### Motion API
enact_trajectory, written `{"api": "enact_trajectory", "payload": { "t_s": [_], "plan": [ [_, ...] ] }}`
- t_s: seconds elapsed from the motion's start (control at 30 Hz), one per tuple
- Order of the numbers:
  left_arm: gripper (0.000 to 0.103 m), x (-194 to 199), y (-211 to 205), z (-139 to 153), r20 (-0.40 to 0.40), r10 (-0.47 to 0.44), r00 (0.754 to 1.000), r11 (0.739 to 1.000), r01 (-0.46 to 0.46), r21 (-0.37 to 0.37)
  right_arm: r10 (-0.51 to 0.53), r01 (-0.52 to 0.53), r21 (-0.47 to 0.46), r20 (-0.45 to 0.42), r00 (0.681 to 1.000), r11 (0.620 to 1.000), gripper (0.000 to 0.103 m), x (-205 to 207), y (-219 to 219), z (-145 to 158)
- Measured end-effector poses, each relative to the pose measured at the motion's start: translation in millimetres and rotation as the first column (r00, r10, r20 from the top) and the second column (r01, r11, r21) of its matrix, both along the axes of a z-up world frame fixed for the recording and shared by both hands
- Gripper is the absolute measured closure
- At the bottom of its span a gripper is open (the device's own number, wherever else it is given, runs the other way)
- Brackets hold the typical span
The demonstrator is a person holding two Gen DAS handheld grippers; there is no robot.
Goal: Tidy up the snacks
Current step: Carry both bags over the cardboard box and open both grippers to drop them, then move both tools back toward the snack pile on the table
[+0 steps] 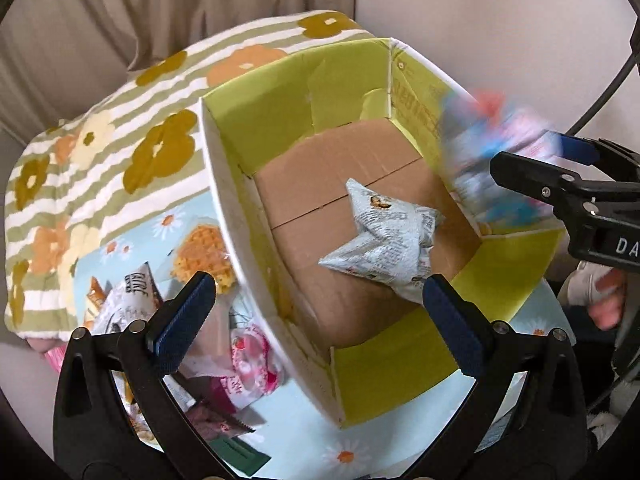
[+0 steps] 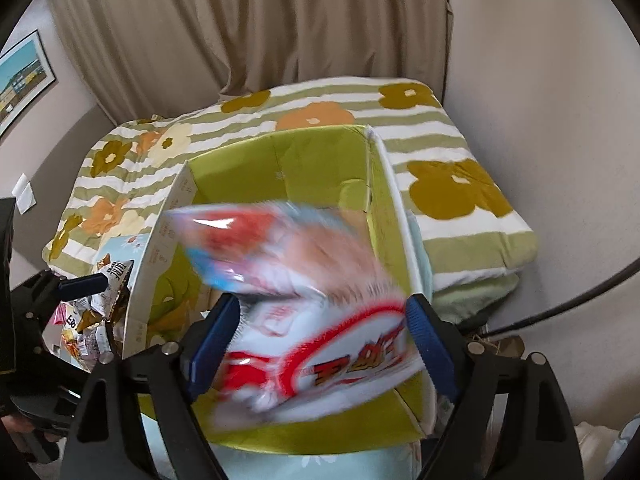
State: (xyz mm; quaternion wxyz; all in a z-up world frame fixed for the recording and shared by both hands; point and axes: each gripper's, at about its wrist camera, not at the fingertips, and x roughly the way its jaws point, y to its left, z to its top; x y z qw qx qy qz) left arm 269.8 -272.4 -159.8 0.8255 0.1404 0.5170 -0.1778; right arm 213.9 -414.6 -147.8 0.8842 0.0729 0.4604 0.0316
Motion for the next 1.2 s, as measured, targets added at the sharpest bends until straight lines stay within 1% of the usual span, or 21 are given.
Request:
{"api": "enact_trajectory", "payload": {
  "t_s": [0.03,0.13,0.23,0.33,0.47,0.7,0.83,0.93,1.1,1.2],
  "plan": [
    [0.000,-0.7,2.8,0.9,0.004,0.006,1.000,1.000,-0.006,-0.001,-0.008,0.008,0.006,0.015,1.000,1.000,0.000,-1.5,-0.2,0.6],
    [0.000,-5.4,9.3,1.9,0.003,0.021,1.000,1.000,-0.021,-0.020,-0.028,0.028,0.000,0.047,0.998,1.000,0.000,-5.7,-2.2,2.7],
    [0.000,-9.7,15.1,2.7,0.002,0.040,0.999,0.998,-0.039,-0.040,-0.012,0.011,0.033,0.028,1.000,0.999,0.000,-9.8,-3.0,1.8],
    [0.000,-13.5,16.8,3.9,0.006,0.052,0.999,0.997,-0.052,-0.051,0.001,-0.001,0.030,0.002,1.000,1.000,0.000,-14.5,0.9,1.8],
    [0.000,-21.0,21.4,14.5,0.046,0.074,0.996,0.995,-0.071,-0.067,0.012,-0.012,0.026,0.011,1.000,1.000,0.000,-21.1,2.6,7.3],
    [0.000,-40.5,36.3,40.3,0.120,0.144,0.982,0.986,-0.132,-0.102,0.050,-0.050,0.003,0.084,0.995,0.999,0.000,-34.6,10.8,28.1],
    [0.000,-55.7,58.5,55.9,0.147,0.204,0.968,0.975,-0.187,-0.123,0.097,-0.097,-0.004,0.113,0.989,0.995,0.000,-37.2,25.2,41.0],
    [0.000,-65.6,80.9,64.9,0.172,0.250,0.953,0.965,-0.231,-0.124,0.137,-0.136,-0.019,0.142,0.980,0.991,0.000,-39.8,41.8,50.1],
    [0.000,-75.6,129.3,76.2,0.196,0.314,0.929,0.946,-0.291,-0.141,0.185,-0.184,-0.026,0.180,0.966,0.983,0.000,-44.6,75.7,61.5],
    [0.000,-80.6,163.6,83.9,0.210,0.338,0.917,0.939,-0.313,-0.141,0.188,-0.185,-0.033,0.207,0.960,0.982,0.000,-48.1,101.3,68.3]
  ]
}}
